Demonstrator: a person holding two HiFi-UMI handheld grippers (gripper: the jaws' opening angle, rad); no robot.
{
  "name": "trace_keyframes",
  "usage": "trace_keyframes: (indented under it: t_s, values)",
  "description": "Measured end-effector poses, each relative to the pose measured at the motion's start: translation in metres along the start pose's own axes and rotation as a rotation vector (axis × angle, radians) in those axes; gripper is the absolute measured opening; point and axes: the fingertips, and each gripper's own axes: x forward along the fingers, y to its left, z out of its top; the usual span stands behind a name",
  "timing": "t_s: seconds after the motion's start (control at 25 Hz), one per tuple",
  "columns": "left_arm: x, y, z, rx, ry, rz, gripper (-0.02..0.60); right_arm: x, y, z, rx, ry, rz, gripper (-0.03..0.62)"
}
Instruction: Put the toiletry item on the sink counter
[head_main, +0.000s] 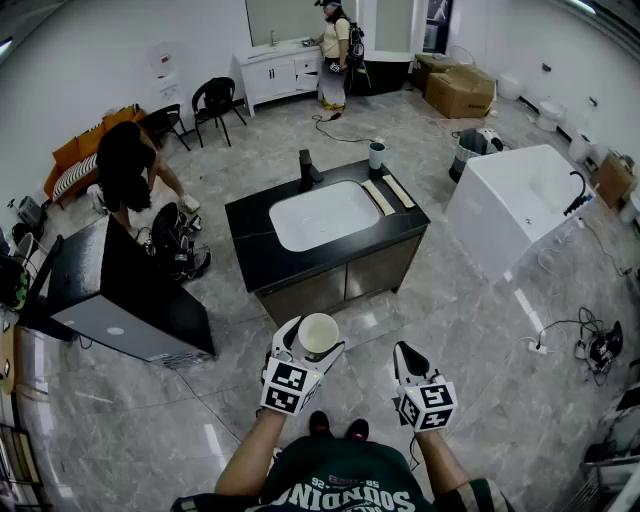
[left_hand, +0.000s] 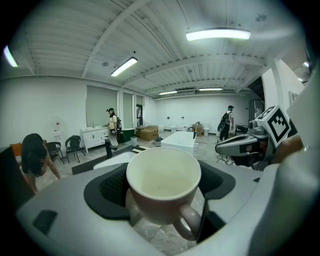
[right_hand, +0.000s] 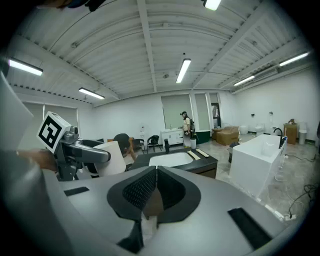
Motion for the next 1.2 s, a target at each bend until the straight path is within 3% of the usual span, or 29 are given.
trace_keyframes:
  t_s: [0.88,1.2]
  values:
    - [0.004,0.003,-0.013,-0.016,0.010,-0.038,0.422,0.005,0.013,-0.012,-0.005,0.035,-0.009,0.043]
    - [0.009,0.023,-0.017,-0.017,0.007,-0.060,0.422,0.026,0.026,-0.011,-0.005,0.038,-0.022,0.043]
